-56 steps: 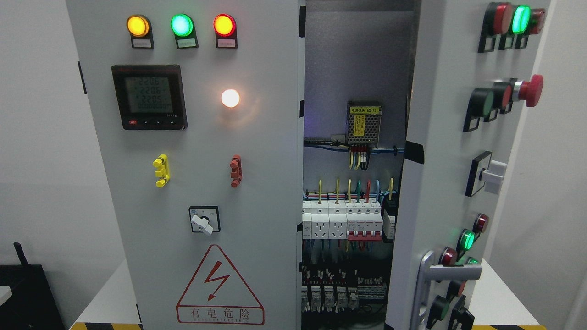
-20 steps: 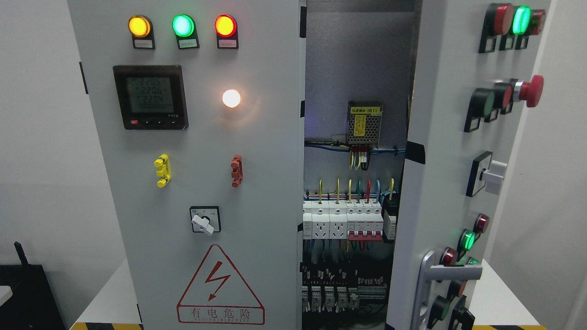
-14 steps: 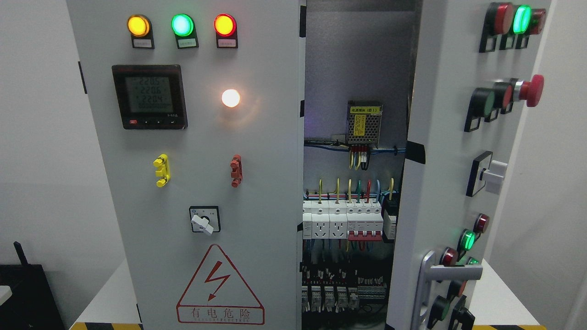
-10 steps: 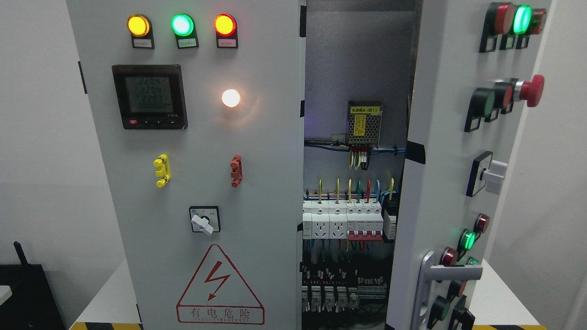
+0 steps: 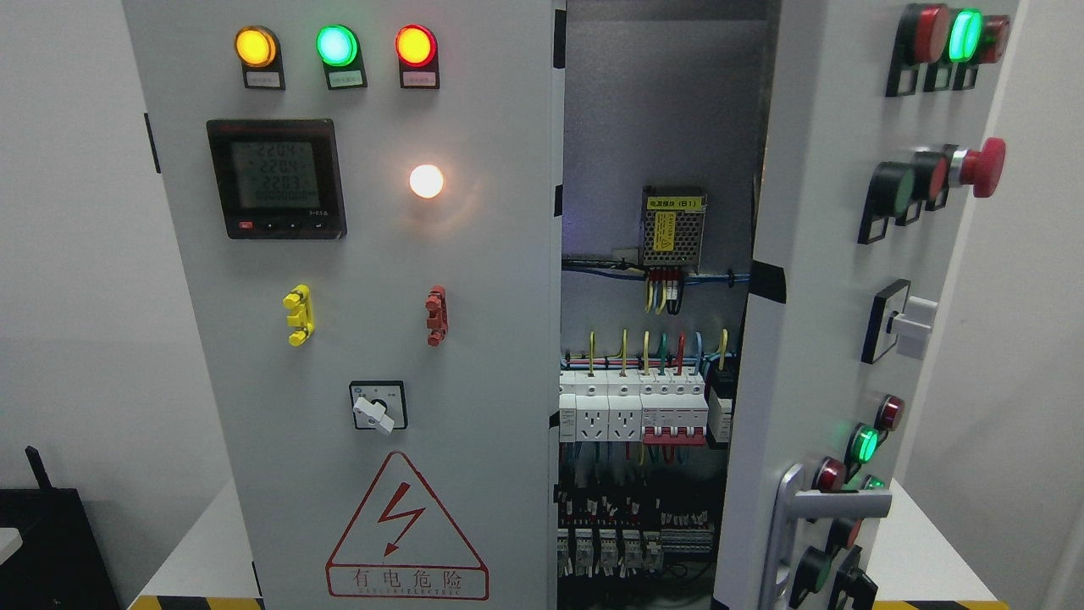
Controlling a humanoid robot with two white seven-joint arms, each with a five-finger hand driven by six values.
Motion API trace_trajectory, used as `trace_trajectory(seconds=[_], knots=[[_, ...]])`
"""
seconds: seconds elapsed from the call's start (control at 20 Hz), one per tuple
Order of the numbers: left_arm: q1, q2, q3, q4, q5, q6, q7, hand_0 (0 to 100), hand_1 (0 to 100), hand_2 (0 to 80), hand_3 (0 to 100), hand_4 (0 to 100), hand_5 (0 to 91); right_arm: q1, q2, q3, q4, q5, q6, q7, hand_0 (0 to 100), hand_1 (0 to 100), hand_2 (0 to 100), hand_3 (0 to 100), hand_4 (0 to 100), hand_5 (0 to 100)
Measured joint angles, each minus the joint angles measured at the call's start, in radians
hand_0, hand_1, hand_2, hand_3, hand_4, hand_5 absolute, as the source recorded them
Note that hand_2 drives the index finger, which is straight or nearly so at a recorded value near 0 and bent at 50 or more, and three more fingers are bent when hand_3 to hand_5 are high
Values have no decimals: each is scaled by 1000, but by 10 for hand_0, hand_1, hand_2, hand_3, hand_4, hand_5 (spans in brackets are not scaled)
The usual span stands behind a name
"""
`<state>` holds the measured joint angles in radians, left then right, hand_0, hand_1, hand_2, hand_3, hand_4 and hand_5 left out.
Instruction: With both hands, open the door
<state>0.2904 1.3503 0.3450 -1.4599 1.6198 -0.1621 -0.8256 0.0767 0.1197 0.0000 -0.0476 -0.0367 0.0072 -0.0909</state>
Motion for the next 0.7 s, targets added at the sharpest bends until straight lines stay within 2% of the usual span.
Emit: trace_trajectory(seconds=[0.3, 0.4, 0.6, 0.7], knots=[[-434, 71, -314, -109, -17, 14, -3, 120, 389, 0, 0, 0, 0, 0, 0, 0, 0, 0, 0, 0, 120, 389, 0, 0, 0, 0], [-594, 63, -430, -135, -38, 74, -6, 120, 389, 0, 0, 0, 0, 0, 0, 0, 0, 0, 0, 0, 120, 389, 0, 0, 0, 0], [-926, 20, -670, -168, -63, 277, 2, 120, 389, 0, 0, 0, 0, 0, 0, 0, 0, 0, 0, 0, 120, 389, 0, 0, 0, 0], [-1075, -6, -787, -180, -69, 325, 17, 120, 389, 0, 0, 0, 0, 0, 0, 0, 0, 0, 0, 0, 120, 389, 0, 0, 0, 0]])
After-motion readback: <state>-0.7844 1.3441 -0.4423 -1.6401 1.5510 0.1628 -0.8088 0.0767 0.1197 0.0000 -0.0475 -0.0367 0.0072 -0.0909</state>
